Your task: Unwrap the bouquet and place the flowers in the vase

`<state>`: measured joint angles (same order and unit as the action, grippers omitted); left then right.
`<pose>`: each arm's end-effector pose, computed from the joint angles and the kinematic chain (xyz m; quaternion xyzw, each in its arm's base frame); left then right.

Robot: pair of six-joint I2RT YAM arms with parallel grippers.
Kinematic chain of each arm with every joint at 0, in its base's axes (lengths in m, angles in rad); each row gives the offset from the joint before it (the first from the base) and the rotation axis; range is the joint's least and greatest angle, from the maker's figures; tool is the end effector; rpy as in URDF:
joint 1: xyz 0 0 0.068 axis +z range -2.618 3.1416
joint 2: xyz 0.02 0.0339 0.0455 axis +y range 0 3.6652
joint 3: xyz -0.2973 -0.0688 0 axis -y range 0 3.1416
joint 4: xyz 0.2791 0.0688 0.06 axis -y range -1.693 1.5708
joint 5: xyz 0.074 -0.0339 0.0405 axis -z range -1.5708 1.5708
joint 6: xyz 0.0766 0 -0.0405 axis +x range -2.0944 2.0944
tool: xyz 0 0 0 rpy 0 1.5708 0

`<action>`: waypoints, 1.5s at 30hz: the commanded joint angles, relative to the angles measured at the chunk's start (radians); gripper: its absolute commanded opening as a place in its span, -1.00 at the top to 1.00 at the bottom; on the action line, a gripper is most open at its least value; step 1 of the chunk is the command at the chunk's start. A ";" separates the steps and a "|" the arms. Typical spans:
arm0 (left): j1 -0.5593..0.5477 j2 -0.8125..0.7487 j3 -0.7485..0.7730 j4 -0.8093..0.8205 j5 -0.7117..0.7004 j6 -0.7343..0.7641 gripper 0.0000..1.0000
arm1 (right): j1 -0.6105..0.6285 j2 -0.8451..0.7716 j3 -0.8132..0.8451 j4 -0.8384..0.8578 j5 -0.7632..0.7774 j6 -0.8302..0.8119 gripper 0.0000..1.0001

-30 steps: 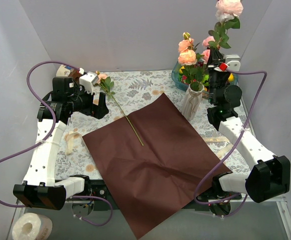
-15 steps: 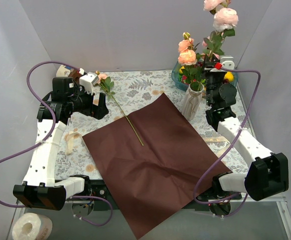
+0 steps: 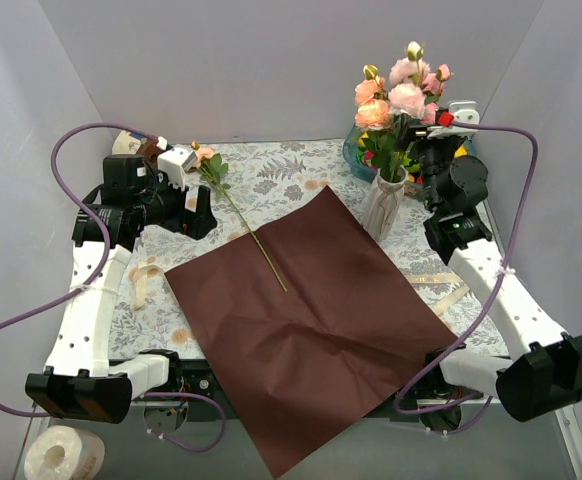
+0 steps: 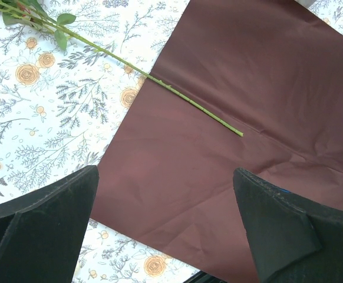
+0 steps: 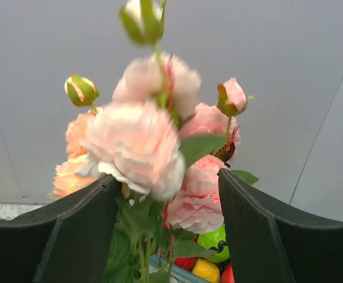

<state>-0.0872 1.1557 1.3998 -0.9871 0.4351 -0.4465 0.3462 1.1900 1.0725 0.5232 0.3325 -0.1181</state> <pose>0.2583 -0.0550 0.4142 -0.0743 0.8951 -0.2942 0.3267 0.3172 0.0879 0.4742 0.0097 0.5598 0.0033 0.8286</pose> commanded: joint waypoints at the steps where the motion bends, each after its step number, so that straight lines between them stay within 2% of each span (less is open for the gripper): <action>1: 0.004 -0.042 0.005 0.004 0.027 -0.003 -0.96 | -0.007 -0.117 0.007 -0.011 -0.010 0.028 -0.47; 4: 0.004 -0.048 0.004 0.004 0.030 -0.003 -0.96 | -0.007 -0.168 0.001 -0.032 -0.038 0.041 -0.48; 8: 0.004 -0.053 -0.007 0.011 0.031 -0.012 -0.96 | -0.006 -0.175 0.108 -0.115 -0.143 0.084 -0.50; 12: 0.004 -0.047 -0.002 0.028 0.021 -0.034 -0.96 | 0.045 -0.110 0.245 -0.170 -0.281 0.078 -0.69; 19: 0.006 -0.005 0.011 0.094 -0.125 -0.144 -0.96 | 0.279 0.214 0.571 -0.446 -0.309 -0.080 -0.77; 24: 0.035 0.010 -0.012 0.143 -0.190 -0.198 -0.97 | 0.418 0.446 0.768 -0.681 -0.259 -0.104 -0.79; 27: 0.063 0.038 -0.016 0.162 -0.197 -0.204 -0.96 | 0.444 0.560 0.782 -0.721 -0.271 -0.052 -0.80; 30: 0.089 0.062 -0.009 0.182 -0.203 -0.213 -0.96 | 0.444 0.664 0.727 -0.684 -0.318 0.014 -0.75; 32: 0.156 0.071 -0.010 0.189 -0.184 -0.219 -0.96 | 0.445 0.713 0.722 -0.677 -0.361 0.041 -0.73; 37: 0.211 0.084 -0.021 0.188 -0.150 -0.205 -0.96 | 0.455 0.917 0.820 -0.692 -0.406 0.077 -0.69; 45: 0.214 0.058 -0.094 0.196 -0.084 -0.167 -0.96 | 0.478 1.143 0.980 -0.687 -0.417 0.110 -0.68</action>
<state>0.1249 1.2495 1.3334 -0.8001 0.3016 -0.6426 0.8066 2.2910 1.9488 -0.1947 -0.0570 -0.0380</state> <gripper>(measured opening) 0.982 0.847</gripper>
